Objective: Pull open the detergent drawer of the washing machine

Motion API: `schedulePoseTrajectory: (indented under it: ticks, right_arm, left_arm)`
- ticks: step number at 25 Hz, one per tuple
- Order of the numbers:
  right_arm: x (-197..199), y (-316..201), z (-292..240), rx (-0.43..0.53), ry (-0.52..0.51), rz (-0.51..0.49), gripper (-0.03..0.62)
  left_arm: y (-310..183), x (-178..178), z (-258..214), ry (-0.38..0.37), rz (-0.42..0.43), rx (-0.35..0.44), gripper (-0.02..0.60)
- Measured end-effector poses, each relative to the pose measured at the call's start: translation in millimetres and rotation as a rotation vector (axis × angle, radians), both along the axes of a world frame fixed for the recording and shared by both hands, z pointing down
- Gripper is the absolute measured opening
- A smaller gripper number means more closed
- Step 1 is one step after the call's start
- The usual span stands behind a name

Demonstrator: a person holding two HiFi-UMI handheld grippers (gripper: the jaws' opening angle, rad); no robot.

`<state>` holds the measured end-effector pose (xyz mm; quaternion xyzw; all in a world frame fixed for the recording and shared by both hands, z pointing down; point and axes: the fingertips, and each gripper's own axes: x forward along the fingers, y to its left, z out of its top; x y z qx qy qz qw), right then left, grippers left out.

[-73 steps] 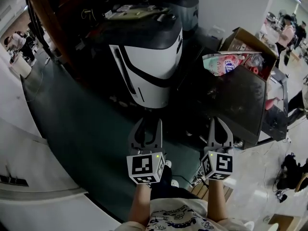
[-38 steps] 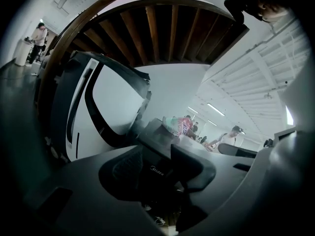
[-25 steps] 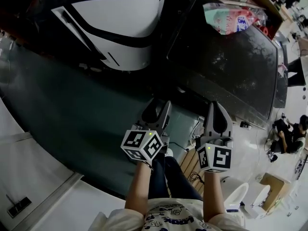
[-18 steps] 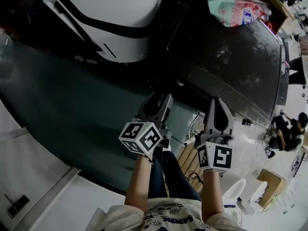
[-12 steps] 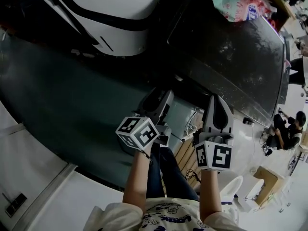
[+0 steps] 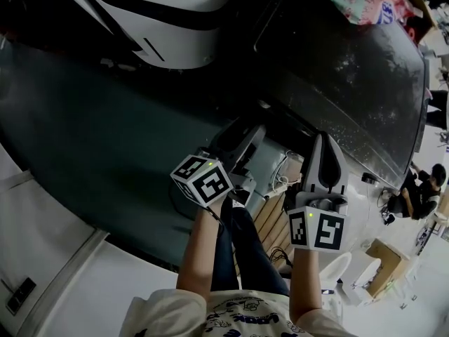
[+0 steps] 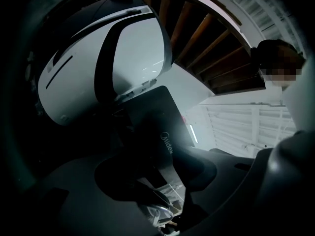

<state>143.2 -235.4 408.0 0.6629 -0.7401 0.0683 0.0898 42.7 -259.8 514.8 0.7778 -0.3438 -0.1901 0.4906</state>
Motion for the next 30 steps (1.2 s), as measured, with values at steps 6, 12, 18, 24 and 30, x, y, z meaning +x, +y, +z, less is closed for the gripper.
schedulePoseTrajectory:
  ticks: [6,12,18,24,30]
  right_arm:
    - [1,-1,5,0.0,-0.001,0.013,0.018]
    - [7,0,8,0.006,-0.004,0.028,0.018]
    - [9,-1,8,0.017,-0.009,0.034,0.018]
    - [12,-1,11,0.019,-0.013,0.042,0.02]
    - [13,-1,10,0.028,-0.011,0.046,0.02]
  left_arm:
    - [-7,8,7,0.061,0.028,0.006,0.207]
    - [-12,20,12,0.143,0.053,0.021,0.207]
    - [-15,26,16,0.206,0.039,0.011,0.207]
    - [-15,28,10,0.296,0.04,0.054,0.207]
    - [-20,29,9,0.364,0.042,0.075,0.207]
